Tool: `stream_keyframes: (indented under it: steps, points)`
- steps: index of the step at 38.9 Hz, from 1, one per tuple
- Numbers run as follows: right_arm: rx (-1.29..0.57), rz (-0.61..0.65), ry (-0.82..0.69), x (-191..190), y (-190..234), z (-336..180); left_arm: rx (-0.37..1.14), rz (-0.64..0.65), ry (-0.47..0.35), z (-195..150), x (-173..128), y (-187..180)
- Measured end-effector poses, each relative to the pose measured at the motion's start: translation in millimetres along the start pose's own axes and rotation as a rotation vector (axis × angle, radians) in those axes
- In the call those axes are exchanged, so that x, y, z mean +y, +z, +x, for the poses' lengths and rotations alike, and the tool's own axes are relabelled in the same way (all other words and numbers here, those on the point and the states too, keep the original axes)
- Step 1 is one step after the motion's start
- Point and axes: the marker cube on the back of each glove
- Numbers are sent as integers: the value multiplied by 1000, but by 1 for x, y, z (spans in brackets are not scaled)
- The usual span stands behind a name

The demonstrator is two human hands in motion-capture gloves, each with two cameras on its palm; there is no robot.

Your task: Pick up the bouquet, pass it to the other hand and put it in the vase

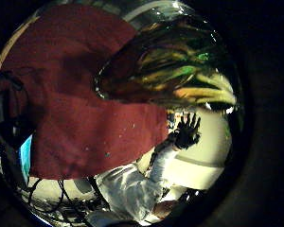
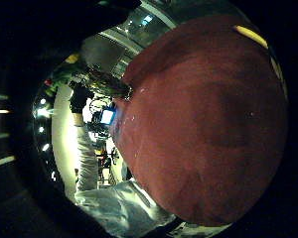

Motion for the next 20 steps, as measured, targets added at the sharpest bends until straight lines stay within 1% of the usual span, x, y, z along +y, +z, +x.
stream_keyframes:
  steps: [2, 3, 5, 8, 10, 11, 12, 16, 20]
  points:
    - [5, -8, 16, 1, 1, 4, -71, 80, -39, -3, -2, 6]
    - [10, -11, 21, 1, 1, 6, -94, 102, -43, -4, -3, 8]
    - [17, -16, 25, 2, 0, 9, -135, 137, -27, -3, -4, 11]
    - [26, -16, 22, 3, -1, 14, -265, 202, 48, 2, -11, 19]
    - [23, -19, 46, 7, -3, 13, -425, 263, 119, 11, -15, 27]
    - [18, -22, 66, 10, -3, 10, -508, 291, 141, 15, -18, 31]
    - [13, -24, 86, 15, -3, 5, -578, 308, 139, 16, -21, 34]
    - [20, -5, 175, 29, -4, -12, -726, 306, 35, 7, -35, 44]
    - [23, 13, 192, 27, -9, -6, -842, 223, 34, 9, -35, 58]
